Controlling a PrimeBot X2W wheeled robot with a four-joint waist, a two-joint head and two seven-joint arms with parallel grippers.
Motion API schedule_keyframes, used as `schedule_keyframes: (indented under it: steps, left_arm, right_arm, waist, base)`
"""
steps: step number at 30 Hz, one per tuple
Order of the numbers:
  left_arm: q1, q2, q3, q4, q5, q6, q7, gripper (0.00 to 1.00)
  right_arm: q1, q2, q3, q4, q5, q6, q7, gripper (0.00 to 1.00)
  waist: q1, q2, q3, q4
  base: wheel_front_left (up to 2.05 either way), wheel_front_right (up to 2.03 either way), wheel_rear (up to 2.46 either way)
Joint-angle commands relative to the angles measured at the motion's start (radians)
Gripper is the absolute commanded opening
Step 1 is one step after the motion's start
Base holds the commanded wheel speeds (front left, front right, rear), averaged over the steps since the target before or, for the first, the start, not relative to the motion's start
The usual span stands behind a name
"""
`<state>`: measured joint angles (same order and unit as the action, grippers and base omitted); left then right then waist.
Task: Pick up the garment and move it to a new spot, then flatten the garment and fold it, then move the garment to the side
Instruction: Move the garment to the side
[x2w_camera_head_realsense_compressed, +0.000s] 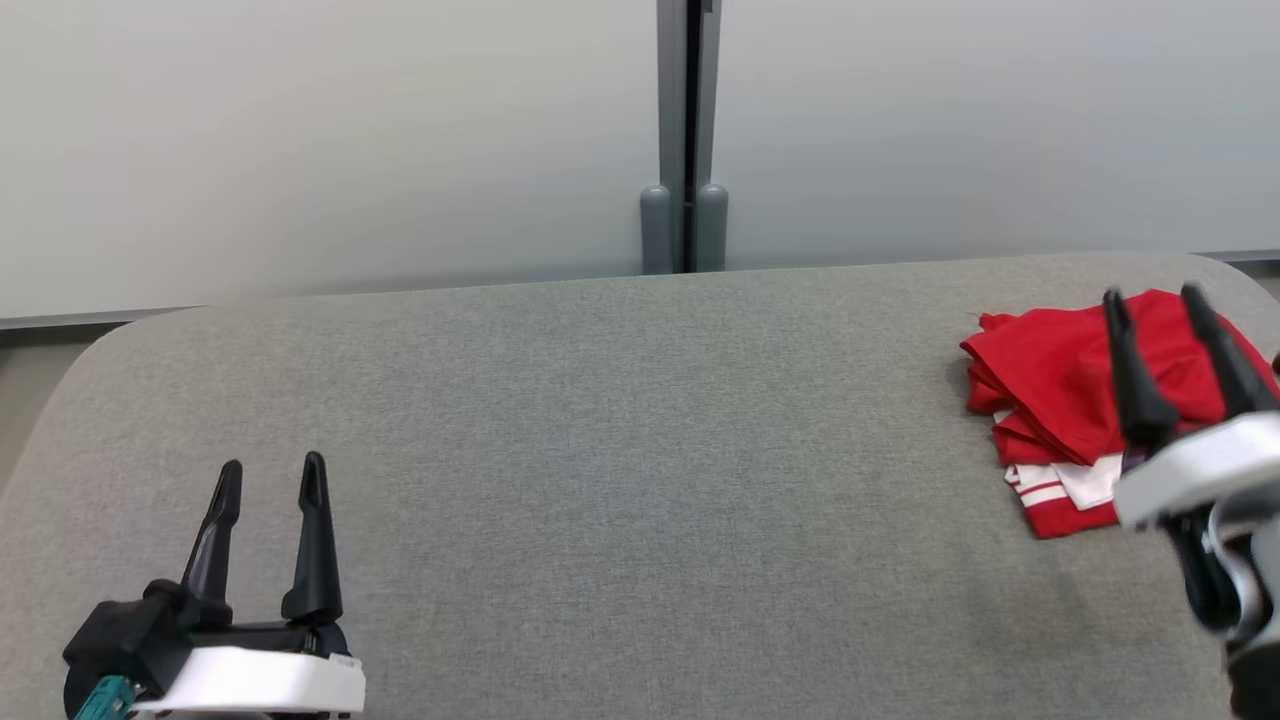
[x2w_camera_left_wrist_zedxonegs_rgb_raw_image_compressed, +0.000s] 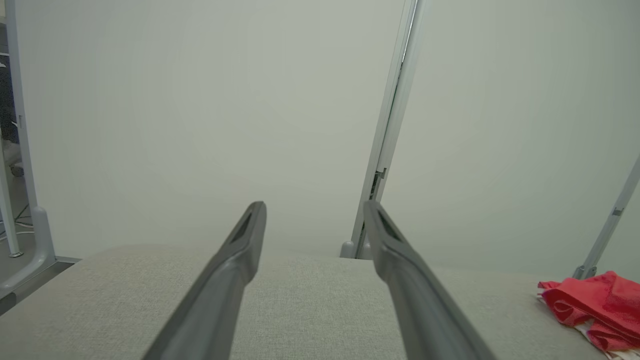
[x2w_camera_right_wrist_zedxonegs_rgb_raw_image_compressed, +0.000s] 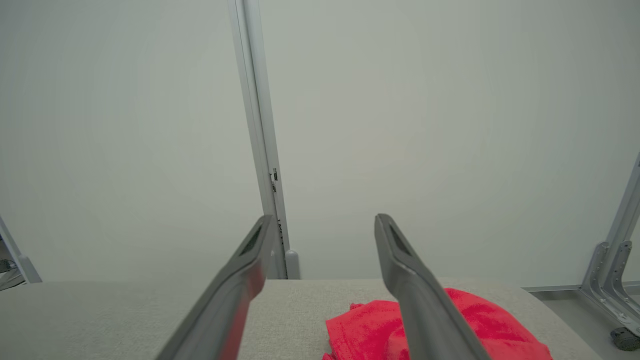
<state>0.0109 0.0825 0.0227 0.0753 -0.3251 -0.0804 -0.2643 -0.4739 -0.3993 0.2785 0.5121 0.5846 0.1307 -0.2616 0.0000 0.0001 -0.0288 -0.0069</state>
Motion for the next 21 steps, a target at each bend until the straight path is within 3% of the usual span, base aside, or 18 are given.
schedule_keyframes:
  steps: [1,6,10,21]
  left_arm:
    - [0.014,0.0,0.01,0.002,-0.01,0.004,0.001,1.0]
    - [0.047,-0.011,0.017,0.009,-0.026,-0.01,0.001,1.0]
    - [0.068,-0.016,0.022,0.004,0.0,-0.02,0.001,1.0]
    - [0.083,-0.026,0.018,0.018,0.069,-0.033,0.001,1.0]
  right_arm:
    - [0.065,0.013,-0.044,-0.06,-0.035,0.0,-0.004,1.0]
    - [0.271,0.098,-0.148,-0.205,-0.138,0.0,-0.004,1.0]
    - [0.37,0.14,-0.175,-0.265,-0.197,0.0,-0.004,1.0]
    - [0.436,0.202,-0.176,-0.301,-0.235,0.0,-0.004,1.0]
  waist:
    - [0.0,-0.0001,-0.004,0.009]
    - [0.0,-0.0001,-0.008,0.019]
    - [0.0,-0.0001,-0.011,0.025]
    - [0.0,-0.0001,-0.014,0.038]
  base:
    - [0.0,0.0,0.0]
    - [0.0,0.0,0.0]
    - [0.0,0.0,0.0]
    - [0.0,0.0,0.0]
